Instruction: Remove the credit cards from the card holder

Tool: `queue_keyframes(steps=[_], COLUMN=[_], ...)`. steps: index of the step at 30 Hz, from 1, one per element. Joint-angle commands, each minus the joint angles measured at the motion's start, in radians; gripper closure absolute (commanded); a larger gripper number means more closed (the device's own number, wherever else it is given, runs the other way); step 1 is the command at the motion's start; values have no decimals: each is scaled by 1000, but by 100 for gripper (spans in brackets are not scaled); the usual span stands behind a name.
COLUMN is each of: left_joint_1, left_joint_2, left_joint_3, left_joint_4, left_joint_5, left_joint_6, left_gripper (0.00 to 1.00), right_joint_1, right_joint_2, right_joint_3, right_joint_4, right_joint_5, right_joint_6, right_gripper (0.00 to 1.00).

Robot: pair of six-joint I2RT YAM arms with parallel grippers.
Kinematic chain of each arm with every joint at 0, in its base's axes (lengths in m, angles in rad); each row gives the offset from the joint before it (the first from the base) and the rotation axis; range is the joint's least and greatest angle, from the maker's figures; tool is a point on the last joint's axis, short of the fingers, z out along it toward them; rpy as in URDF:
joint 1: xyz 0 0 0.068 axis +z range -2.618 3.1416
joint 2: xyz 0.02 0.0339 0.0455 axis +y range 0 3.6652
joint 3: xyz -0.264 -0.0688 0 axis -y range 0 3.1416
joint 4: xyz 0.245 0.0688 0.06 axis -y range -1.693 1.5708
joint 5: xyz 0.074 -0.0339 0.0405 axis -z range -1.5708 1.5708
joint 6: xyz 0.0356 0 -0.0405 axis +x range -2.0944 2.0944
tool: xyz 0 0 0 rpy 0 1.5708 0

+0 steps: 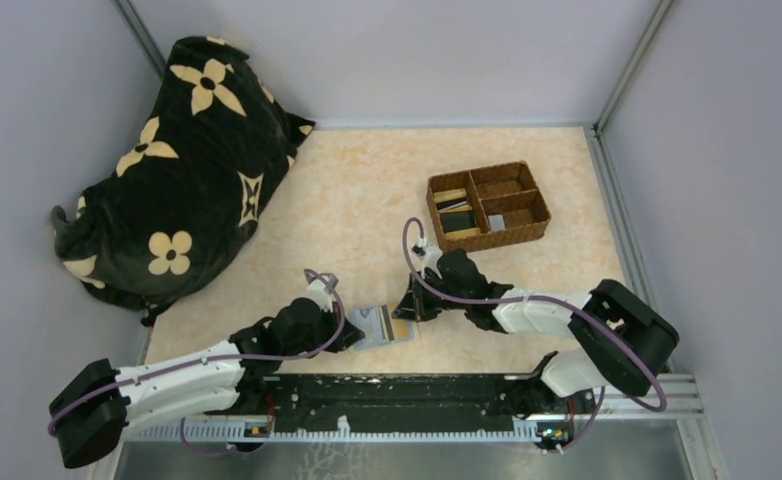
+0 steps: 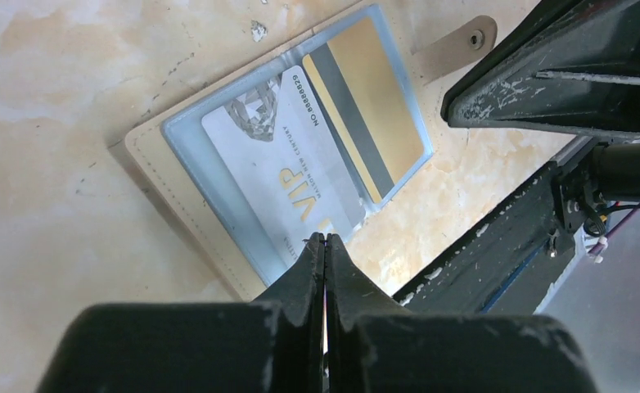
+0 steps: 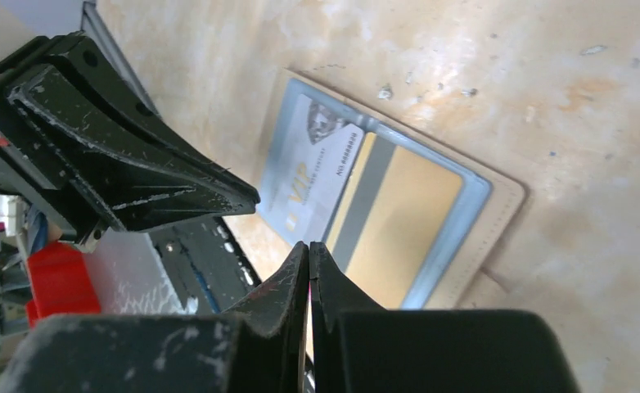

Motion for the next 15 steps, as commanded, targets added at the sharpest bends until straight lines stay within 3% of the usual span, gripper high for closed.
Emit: queue_keyframes(steps=[1, 6, 15], left_joint_1=[-2, -2, 0], left_joint_2=[79, 75, -180], left_joint_3=[-5, 7, -96], left_joint_4=[172, 57, -70], left_joint_5=[-3, -60, -108], left_joint_6=[-3, 4, -25], left_gripper=[100, 100, 100], right_joint_1=[-10, -5, 22], right_joint_2=[-15, 25, 74], right_joint_3=[19, 17, 45], right_joint_4=[-54, 11, 31], right_joint_5=[26, -11, -23], right_joint_6=[-59, -30, -28], right_gripper=[94, 89, 88])
